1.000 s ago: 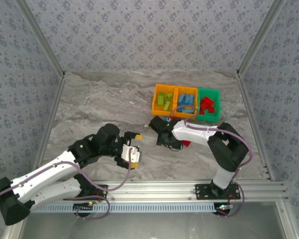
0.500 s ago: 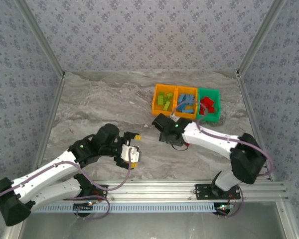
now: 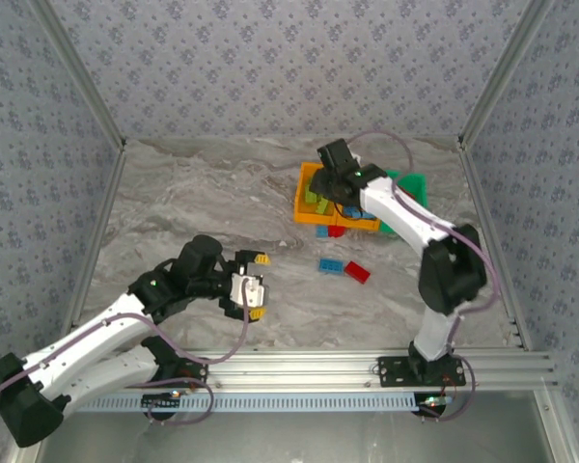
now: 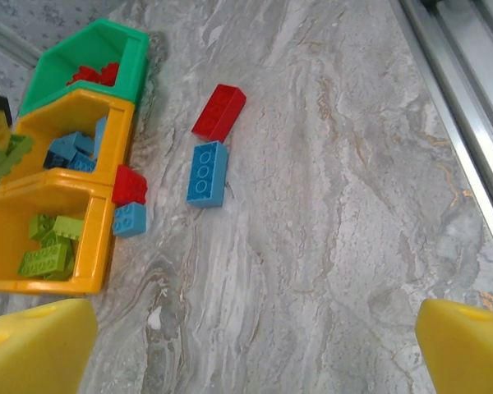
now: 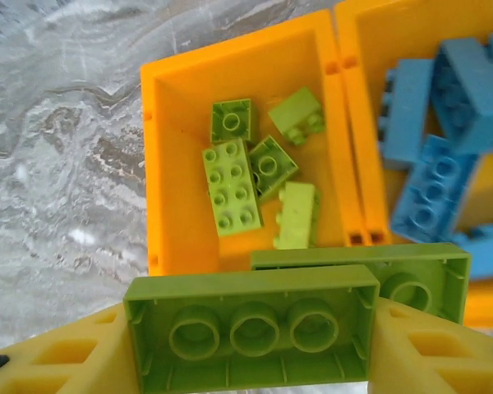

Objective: Sort the legos into containers by color

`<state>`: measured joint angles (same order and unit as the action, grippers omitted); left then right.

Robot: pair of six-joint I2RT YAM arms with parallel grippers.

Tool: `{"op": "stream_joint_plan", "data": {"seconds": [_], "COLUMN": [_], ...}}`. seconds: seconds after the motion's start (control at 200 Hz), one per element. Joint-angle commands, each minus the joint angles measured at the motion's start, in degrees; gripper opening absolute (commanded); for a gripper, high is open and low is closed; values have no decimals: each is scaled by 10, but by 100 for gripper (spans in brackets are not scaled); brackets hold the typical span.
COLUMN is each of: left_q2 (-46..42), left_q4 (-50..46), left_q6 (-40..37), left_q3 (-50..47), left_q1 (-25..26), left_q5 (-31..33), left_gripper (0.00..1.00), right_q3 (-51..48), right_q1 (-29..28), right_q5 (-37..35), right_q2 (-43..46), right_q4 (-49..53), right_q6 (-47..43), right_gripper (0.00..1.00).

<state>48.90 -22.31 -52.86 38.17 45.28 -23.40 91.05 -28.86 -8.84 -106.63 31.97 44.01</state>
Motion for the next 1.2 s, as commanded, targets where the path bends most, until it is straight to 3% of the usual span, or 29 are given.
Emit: {"op": "stream_joint_plan", "data": {"seconds": [0.0, 0.215, 0.38, 0.475, 0.58, 0.69, 0.854, 0.984, 1.194], "left_q2": [-5, -1, -1, 2, 3, 9, 26, 36, 24], "left_q4": [17, 20, 20, 18, 14, 17, 12, 8, -13], "left_q6": [4, 4, 6, 4, 4, 3, 12, 15, -12], "left_q3": [1, -2, 0, 0, 1, 3, 13, 16, 13], "left_q1": [-10, -11, -11, -11, -11, -12, -14, -15, -15], "left_q5": [-24, -28, -37, -39, -39, -51, -81, -96, -130], "left_gripper": [99, 99, 99, 99, 99, 99, 99, 99, 99], "right_q3": [106, 222, 244, 137, -50, -218, -445, -510, -489], "right_q1": [14, 30, 29, 17, -18, -38, -62, -62, -31], "right_q5": [36, 54, 35, 25, -56, -100, -70, -5, 31], "right_q2": [-76, -158, -116, -15, 147, 295, 471, 502, 387], "right_q4": [22, 81, 156, 131, 83, 89, 83, 60, 35], "right_q6": [-24, -34, -75, -102, -107, -37, 78, 119, 131], "right_gripper": [59, 77, 85, 86, 89, 93, 100, 100, 100]}}
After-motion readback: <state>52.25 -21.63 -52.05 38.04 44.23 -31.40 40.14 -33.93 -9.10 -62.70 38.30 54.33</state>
